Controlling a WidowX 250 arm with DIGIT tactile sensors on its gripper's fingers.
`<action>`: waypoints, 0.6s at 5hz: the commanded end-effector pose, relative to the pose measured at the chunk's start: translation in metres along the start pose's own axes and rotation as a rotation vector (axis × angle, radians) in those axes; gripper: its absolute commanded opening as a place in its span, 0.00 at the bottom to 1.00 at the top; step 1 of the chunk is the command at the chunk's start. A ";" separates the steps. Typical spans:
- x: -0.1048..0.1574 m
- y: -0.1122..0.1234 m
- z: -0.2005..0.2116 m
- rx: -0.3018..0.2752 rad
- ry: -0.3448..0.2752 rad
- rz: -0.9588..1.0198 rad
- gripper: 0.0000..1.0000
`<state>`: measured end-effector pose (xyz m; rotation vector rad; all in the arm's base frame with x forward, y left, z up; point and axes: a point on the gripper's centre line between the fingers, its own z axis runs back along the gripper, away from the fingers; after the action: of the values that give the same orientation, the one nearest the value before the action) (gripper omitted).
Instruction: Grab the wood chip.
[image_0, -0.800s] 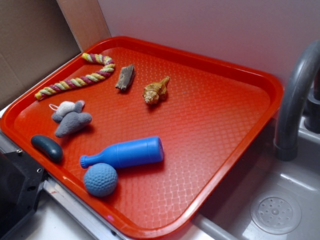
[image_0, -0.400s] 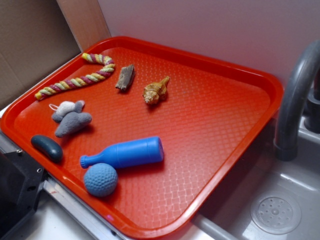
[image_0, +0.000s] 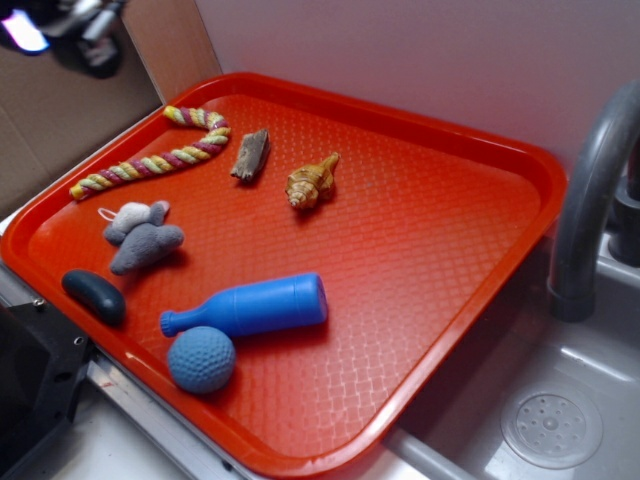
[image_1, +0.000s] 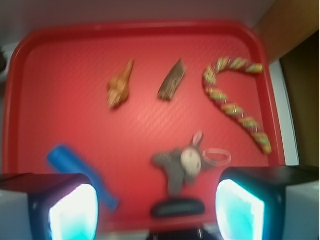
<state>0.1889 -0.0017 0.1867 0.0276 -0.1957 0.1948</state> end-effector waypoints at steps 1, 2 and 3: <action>0.050 0.015 -0.074 -0.119 -0.031 0.209 1.00; 0.069 0.030 -0.117 -0.067 0.008 0.255 1.00; 0.083 0.035 -0.142 0.062 -0.021 0.222 1.00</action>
<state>0.2788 0.0520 0.0482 0.0719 -0.1533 0.4358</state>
